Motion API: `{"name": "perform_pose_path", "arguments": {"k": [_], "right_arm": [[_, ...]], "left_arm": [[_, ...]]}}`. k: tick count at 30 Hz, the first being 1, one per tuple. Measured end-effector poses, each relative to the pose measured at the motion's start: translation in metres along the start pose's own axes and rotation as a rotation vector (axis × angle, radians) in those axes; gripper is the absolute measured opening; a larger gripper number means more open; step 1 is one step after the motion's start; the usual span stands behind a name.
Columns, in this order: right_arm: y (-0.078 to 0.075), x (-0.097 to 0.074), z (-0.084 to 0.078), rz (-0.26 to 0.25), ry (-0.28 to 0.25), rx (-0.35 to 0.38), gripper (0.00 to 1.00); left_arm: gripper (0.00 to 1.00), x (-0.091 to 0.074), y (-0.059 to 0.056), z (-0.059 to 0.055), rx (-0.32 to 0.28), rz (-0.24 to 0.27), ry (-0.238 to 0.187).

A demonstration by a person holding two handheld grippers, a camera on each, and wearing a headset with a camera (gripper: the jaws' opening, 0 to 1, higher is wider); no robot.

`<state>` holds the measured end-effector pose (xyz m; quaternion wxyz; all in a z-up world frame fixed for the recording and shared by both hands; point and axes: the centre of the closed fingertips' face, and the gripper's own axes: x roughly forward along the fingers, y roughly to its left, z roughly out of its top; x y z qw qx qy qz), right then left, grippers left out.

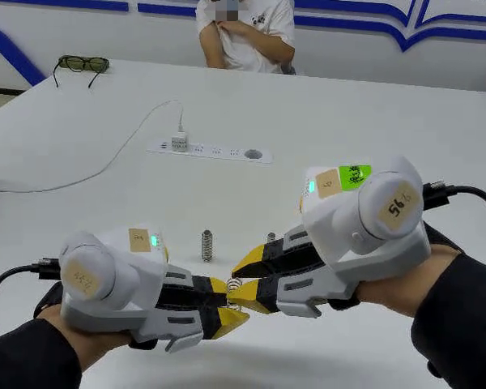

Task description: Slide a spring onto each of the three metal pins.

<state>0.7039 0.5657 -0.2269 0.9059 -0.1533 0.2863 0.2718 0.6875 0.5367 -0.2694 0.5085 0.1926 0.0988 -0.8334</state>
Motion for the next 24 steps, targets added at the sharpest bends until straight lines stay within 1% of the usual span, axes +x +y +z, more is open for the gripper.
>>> {"name": "perform_pose_path", "arguments": {"k": [5,9,11,18,24], "right_arm": [[-0.0012,0.0024,-0.0033,-0.004,-0.004,0.015,0.13],[-0.0009,0.0029,-0.0030,-0.003,-0.012,0.022,0.12],[-0.0012,0.0028,-0.0022,-0.001,-0.020,0.036,0.12],[-0.0029,0.0016,0.0006,-0.009,-0.030,0.048,0.12],[-0.0069,-0.0002,0.0009,-0.021,-0.036,0.056,0.12]], "left_arm": [[0.10,0.0015,-0.0029,0.0003,0.005,-0.010,0.002],[0.10,0.0016,-0.0024,-0.0004,-0.004,-0.007,0.003],[0.10,0.0014,-0.0023,0.0001,-0.005,-0.007,0.000],[0.12,0.0010,0.0006,0.0028,0.000,0.013,-0.009],[0.19,-0.0008,0.0032,0.0023,-0.010,0.026,-0.010]]}}
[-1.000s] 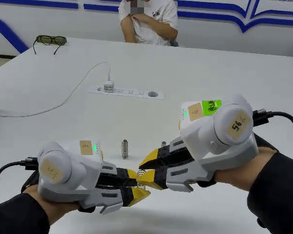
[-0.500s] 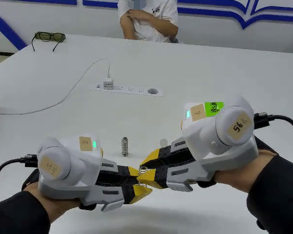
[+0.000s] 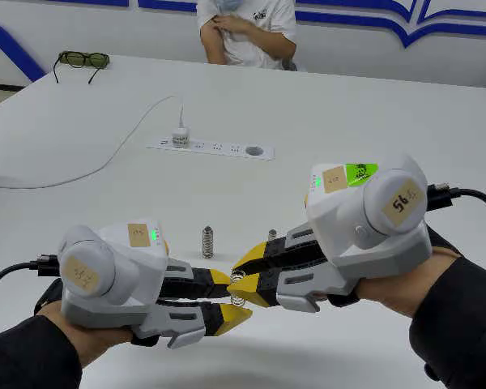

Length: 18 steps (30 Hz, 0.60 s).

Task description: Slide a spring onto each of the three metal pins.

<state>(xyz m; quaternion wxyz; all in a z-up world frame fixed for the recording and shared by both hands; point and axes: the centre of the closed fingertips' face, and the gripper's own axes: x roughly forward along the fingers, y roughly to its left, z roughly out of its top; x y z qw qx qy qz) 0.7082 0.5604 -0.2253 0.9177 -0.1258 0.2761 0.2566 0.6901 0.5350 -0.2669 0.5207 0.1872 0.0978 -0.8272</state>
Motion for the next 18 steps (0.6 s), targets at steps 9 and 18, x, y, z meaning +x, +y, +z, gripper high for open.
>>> {"name": "perform_pose_path", "arguments": {"k": [9,18], "right_arm": [[-0.009,-0.004,-0.001,-0.026,0.000,0.013,0.12],[-0.030,-0.014,-0.003,-0.088,-0.012,0.045,0.12]], "left_arm": [[0.29,-0.004,0.005,-0.002,-0.029,0.017,-0.012],[0.38,-0.015,0.013,-0.007,-0.078,0.052,-0.037]]}}
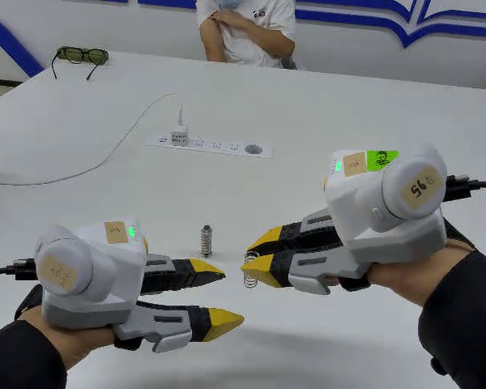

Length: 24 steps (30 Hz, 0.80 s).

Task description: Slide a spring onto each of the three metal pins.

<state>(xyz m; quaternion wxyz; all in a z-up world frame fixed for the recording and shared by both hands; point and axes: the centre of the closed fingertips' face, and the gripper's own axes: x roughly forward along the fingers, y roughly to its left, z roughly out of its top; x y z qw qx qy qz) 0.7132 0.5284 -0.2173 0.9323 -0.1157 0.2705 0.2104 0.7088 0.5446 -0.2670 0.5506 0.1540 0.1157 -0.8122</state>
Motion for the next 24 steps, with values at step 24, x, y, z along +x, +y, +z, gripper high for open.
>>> {"name": "perform_pose_path", "arguments": {"k": [24], "right_arm": [[-0.078,-0.008,-0.008,-0.236,-0.031,0.090,0.12]], "left_arm": [[0.49,-0.018,0.004,-0.007,-0.082,0.076,-0.046]]}}
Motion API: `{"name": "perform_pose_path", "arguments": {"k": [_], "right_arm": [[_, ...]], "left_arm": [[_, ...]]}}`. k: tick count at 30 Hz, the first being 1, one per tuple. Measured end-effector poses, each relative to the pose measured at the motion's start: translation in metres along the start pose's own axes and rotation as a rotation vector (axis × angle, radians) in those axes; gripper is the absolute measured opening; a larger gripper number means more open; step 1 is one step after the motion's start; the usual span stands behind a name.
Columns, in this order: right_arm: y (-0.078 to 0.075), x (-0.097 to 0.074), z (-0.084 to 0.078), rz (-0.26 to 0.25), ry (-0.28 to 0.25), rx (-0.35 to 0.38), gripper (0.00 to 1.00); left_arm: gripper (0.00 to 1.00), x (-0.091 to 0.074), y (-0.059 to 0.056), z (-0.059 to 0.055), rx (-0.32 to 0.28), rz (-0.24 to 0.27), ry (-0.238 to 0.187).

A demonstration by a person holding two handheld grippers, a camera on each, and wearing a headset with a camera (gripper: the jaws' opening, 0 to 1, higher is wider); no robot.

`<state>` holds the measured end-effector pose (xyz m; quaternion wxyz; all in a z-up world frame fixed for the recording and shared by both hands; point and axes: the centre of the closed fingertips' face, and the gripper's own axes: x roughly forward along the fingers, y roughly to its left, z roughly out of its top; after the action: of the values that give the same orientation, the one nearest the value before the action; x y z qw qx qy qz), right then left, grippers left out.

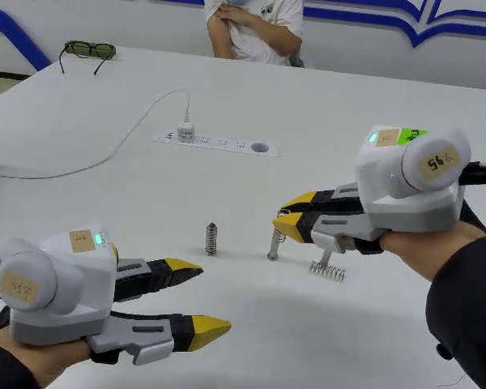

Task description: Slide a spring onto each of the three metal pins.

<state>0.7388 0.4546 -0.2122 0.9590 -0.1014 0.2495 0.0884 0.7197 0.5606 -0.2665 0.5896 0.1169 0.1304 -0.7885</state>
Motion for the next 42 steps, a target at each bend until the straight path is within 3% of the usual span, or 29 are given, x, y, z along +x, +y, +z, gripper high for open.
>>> {"name": "perform_pose_path", "arguments": {"k": [7,17,21,42], "right_arm": [[-0.020,0.011,-0.006,-0.061,-0.004,0.050,0.12],[-0.032,0.032,-0.015,-0.090,-0.010,0.099,0.12],[-0.034,0.039,-0.024,-0.095,0.015,0.114,0.12],[-0.035,0.038,-0.028,-0.108,0.016,0.132,0.12]], "left_arm": [[0.49,0.001,-0.003,-0.002,-0.005,-0.004,0.005],[0.51,0.001,-0.002,-0.002,-0.004,-0.001,0.001],[0.51,0.001,-0.001,-0.002,-0.009,0.001,-0.001],[0.50,0.001,0.000,-0.005,-0.018,-0.001,0.002]]}}
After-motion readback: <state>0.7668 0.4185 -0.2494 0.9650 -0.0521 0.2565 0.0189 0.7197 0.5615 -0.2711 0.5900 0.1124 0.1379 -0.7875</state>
